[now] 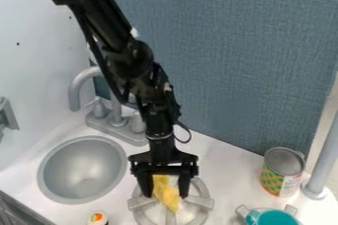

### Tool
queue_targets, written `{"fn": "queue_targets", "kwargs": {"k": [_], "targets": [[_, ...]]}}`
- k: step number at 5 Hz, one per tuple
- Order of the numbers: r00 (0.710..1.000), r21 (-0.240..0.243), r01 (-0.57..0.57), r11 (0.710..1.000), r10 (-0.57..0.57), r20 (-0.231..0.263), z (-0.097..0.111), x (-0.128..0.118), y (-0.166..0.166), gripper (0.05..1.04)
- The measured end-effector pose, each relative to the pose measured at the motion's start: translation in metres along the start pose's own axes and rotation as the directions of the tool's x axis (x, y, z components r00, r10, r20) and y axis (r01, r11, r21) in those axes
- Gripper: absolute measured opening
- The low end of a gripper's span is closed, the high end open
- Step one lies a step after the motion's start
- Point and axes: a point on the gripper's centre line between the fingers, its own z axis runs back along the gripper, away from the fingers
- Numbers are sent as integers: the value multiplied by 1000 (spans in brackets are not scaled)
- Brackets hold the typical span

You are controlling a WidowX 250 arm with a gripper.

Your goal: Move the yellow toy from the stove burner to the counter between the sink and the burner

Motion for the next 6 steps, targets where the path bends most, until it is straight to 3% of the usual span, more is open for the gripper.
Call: {"fn": "queue_targets", "kwargs": {"k": [1, 2, 3, 4, 5, 6], "targets": [[997, -37, -71, 997, 72, 34, -9, 11, -6, 1001], [985, -41, -169, 985, 170, 32, -17, 19, -8, 1001], [980, -3, -198, 980, 198, -25, -28, 19, -5, 942], [988, 2, -122, 993, 122, -100, -32, 16, -3, 671], [985, 37, -67, 997, 73, -159, -28, 14, 2, 394], [985, 54, -7, 999, 16, -172, -24, 16, 4, 185]]}}
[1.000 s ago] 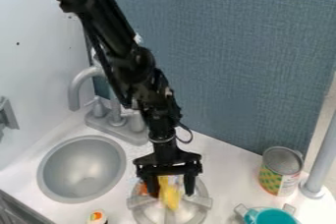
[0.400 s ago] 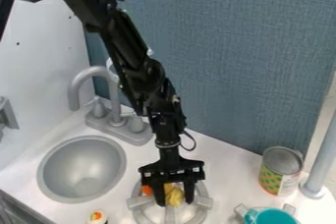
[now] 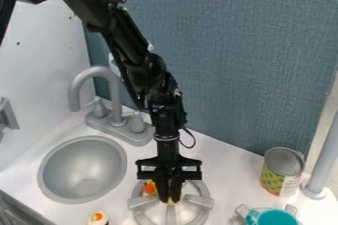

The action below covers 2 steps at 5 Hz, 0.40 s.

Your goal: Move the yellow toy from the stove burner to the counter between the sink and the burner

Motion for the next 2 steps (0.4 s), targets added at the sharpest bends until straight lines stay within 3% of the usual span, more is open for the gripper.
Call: {"fn": "queue_targets", "kwargs": {"k": [1, 2], "targets": [[999, 74, 34, 997, -31, -37, 3, -5, 11, 91], [998, 145, 53, 988, -47, -44, 22, -15, 21, 80]]}}
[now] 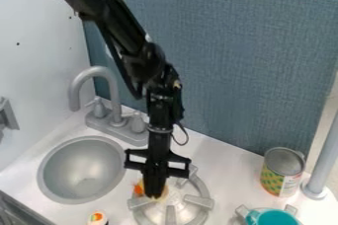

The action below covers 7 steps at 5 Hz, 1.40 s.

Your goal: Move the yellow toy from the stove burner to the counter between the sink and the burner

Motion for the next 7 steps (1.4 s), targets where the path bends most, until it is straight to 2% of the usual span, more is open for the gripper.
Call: {"fn": "queue_targets", "kwargs": {"k": [1, 2, 3, 4, 5, 6, 7], "targets": [[999, 40, -3, 999, 4, -32, 9, -18, 7, 80], [997, 101, -13, 995, 20, -71, 12, -27, 13, 80], [994, 200, -18, 980, 40, -106, 17, -22, 30, 80], [990, 257, -65, 964, 95, -103, 20, -7, 63, 80], [996, 301, -20, 953, 44, -75, 21, 9, 78, 80], [999, 326, 38, 945, -24, -49, 15, 18, 81, 80], [986, 295, 166, 941, -166, -24, -3, 17, 68, 80]]}}
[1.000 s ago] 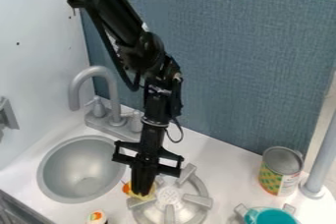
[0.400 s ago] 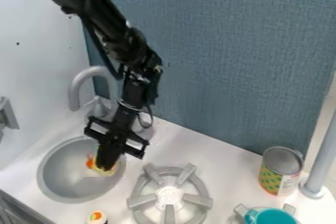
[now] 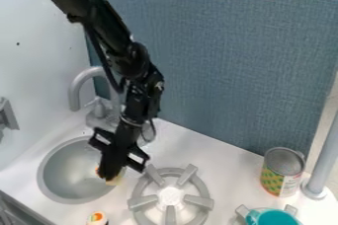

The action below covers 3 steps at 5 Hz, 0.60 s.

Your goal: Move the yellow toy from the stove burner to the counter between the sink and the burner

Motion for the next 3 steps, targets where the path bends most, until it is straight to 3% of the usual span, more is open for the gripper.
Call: {"fn": "queue_targets", "kwargs": {"k": [1, 2, 3], "targets": [[985, -12, 146, 989, -144, 99, -9, 4, -24, 80], [969, -40, 206, 978, -198, 149, -17, 5, -32, 80], [981, -104, 187, 977, -179, 80, -30, 4, -27, 110]]}}
